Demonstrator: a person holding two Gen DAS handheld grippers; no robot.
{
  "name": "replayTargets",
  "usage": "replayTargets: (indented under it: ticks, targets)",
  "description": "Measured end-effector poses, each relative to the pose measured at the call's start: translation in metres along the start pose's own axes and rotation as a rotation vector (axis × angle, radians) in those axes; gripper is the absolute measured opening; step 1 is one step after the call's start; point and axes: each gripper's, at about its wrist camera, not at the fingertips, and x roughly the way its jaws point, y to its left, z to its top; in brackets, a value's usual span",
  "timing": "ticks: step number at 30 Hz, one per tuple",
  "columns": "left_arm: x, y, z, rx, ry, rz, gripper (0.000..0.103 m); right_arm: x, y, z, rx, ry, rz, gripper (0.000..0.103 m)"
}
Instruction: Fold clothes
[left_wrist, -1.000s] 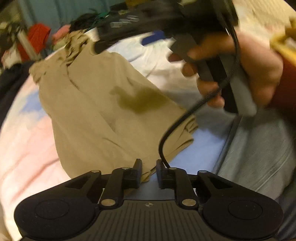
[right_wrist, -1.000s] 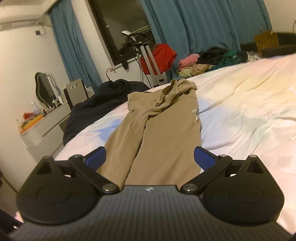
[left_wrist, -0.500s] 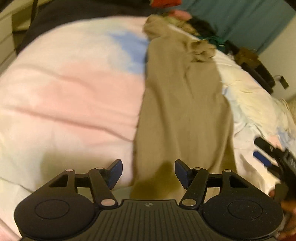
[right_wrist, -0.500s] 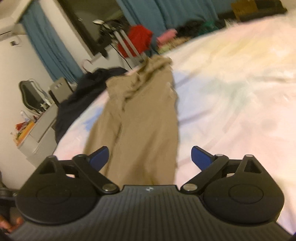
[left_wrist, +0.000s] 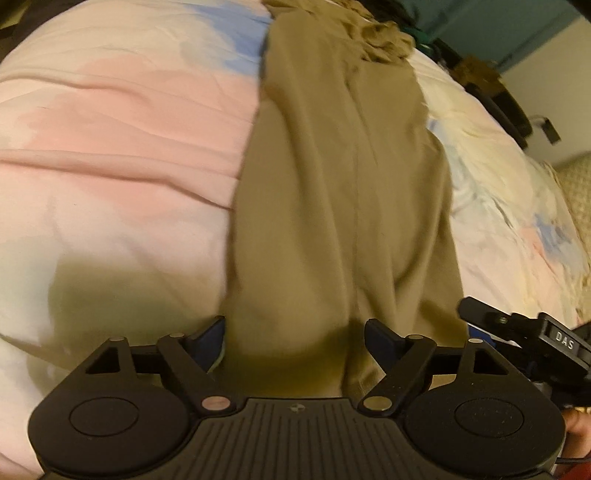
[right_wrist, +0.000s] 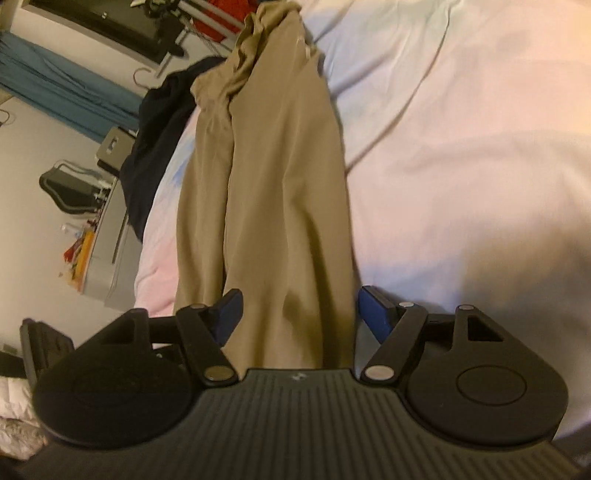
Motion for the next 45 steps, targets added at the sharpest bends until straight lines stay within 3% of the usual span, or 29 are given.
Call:
replayTargets:
  ticks: [1, 3, 5, 6, 9, 13, 16, 21, 23, 25, 27, 28, 29, 30, 34, 38, 42, 43, 45]
  targets:
    - [-0.001, -0.002, -0.003, 0.013, 0.002, 0.000, 0.071, -0.001, 0.001, -0.003, 0.000, 0.015, -0.001, 0.072]
    - [-0.002, -0.001, -0.004, 0.005, -0.007, 0.014, 0.050, -0.003, 0.002, -0.010, 0.001, 0.048, 0.003, 0.072]
    - [-0.006, 0.005, -0.005, -0.025, -0.024, 0.006, 0.039, -0.004, 0.003, -0.017, 0.011, 0.084, 0.019, 0.072]
    - [-0.011, 0.008, -0.007, -0.039, -0.039, -0.001, 0.028, -0.004, 0.003, -0.020, 0.016, 0.098, 0.028, 0.072]
    - [-0.027, 0.017, -0.009, -0.078, -0.087, -0.042, 0.013, -0.007, 0.003, -0.024, 0.034, 0.121, 0.042, 0.072]
    - [-0.037, 0.024, -0.010, -0.124, -0.107, -0.105, 0.011, -0.008, 0.002, -0.026, 0.058, 0.144, 0.064, 0.072]
    - [-0.036, 0.030, -0.011, -0.162, -0.068, -0.117, 0.011, -0.004, 0.001, -0.027, 0.064, 0.167, 0.073, 0.072]
    - [-0.004, 0.025, 0.001, -0.162, 0.030, -0.112, 0.034, 0.004, 0.004, -0.026, 0.038, 0.206, 0.076, 0.072]
    - [-0.001, 0.018, 0.002, -0.125, 0.029, -0.119, 0.044, 0.005, 0.005, -0.026, 0.027, 0.212, 0.077, 0.067]
    - [-0.002, 0.012, 0.001, -0.085, 0.009, -0.122, 0.046, 0.006, 0.005, -0.026, 0.024, 0.213, 0.071, 0.056]
    - [-0.007, 0.009, 0.000, -0.070, -0.026, -0.125, 0.037, 0.005, 0.003, -0.025, 0.035, 0.195, 0.037, 0.044]
    - [-0.011, 0.011, -0.001, -0.079, -0.051, -0.122, 0.030, 0.003, 0.002, -0.025, 0.041, 0.175, 0.006, 0.028]
    - [-0.016, 0.013, -0.003, -0.092, -0.077, -0.116, 0.010, 0.001, 0.001, -0.026, 0.047, 0.154, -0.025, 0.018]
    - [-0.018, 0.016, -0.003, -0.111, -0.089, -0.122, 0.008, -0.001, 0.000, -0.026, 0.051, 0.135, -0.049, 0.016]
    - [-0.012, 0.019, -0.002, -0.152, -0.060, -0.130, 0.009, -0.003, 0.002, -0.028, 0.036, 0.127, -0.059, 0.016]
    - [0.001, 0.018, -0.001, -0.137, 0.023, -0.113, 0.025, 0.002, 0.008, -0.028, 0.014, 0.131, -0.072, 0.016]
    - [0.007, 0.005, 0.000, -0.056, 0.035, -0.128, 0.041, 0.011, 0.009, -0.027, 0.014, 0.179, -0.039, 0.025]
    - [0.009, 0.003, 0.000, -0.043, 0.032, -0.118, 0.040, 0.014, 0.008, -0.026, 0.020, 0.194, -0.024, 0.027]
    - [0.010, 0.002, 0.000, -0.041, 0.024, -0.092, 0.016, 0.019, 0.009, -0.025, 0.018, 0.215, -0.001, 0.034]
